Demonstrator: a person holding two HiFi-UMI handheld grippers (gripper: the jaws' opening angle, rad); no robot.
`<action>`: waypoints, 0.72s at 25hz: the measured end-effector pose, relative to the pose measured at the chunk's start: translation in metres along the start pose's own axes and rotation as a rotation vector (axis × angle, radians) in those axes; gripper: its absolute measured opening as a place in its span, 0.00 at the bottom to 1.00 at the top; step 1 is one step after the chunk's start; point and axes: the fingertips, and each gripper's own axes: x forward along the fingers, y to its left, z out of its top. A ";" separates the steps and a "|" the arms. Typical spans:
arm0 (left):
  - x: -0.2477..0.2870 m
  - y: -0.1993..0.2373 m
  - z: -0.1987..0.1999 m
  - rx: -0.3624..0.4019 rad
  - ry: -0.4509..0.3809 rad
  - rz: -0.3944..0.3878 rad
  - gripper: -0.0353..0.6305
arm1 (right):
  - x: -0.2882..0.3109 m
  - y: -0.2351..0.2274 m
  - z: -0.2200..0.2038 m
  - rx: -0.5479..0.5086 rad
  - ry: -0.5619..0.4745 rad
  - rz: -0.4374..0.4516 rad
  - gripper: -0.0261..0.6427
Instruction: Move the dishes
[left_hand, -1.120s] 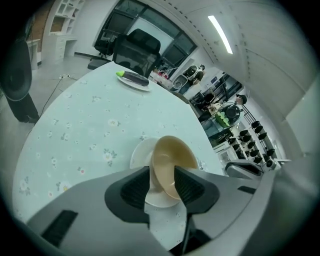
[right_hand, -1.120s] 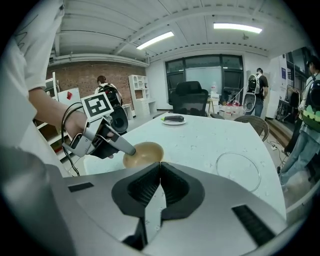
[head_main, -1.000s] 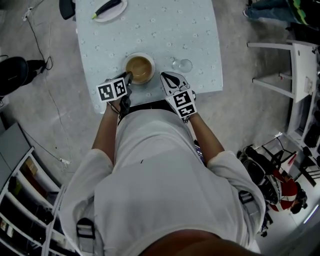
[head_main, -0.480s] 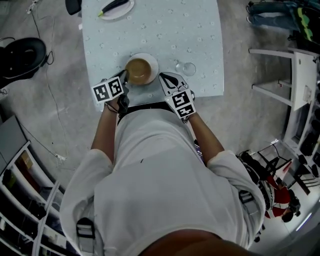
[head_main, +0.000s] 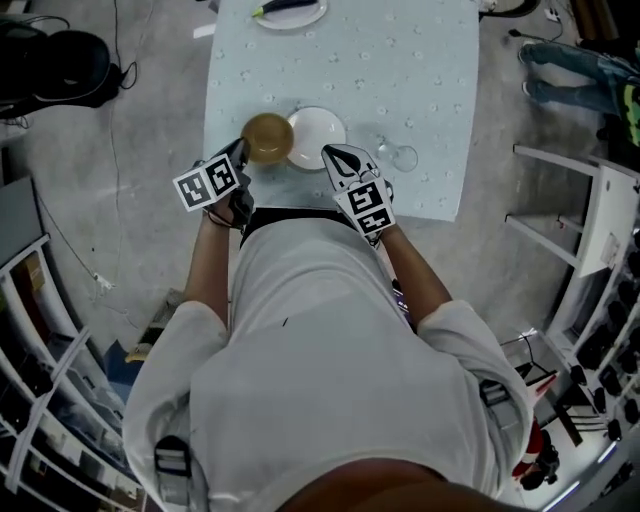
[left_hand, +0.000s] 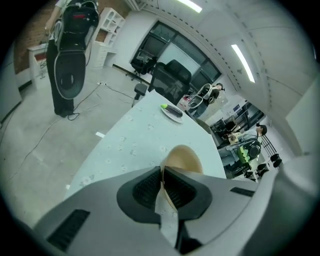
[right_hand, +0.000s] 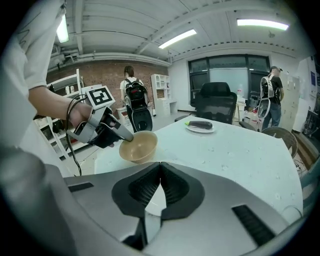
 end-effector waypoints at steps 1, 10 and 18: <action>-0.005 0.006 0.000 -0.017 -0.015 0.011 0.11 | 0.003 0.003 0.002 -0.012 0.002 0.013 0.04; -0.035 0.052 -0.012 -0.128 -0.071 0.075 0.11 | 0.024 0.027 0.011 -0.070 0.021 0.086 0.04; -0.023 0.065 -0.027 -0.162 -0.031 0.070 0.11 | 0.025 0.029 0.004 -0.061 0.046 0.070 0.04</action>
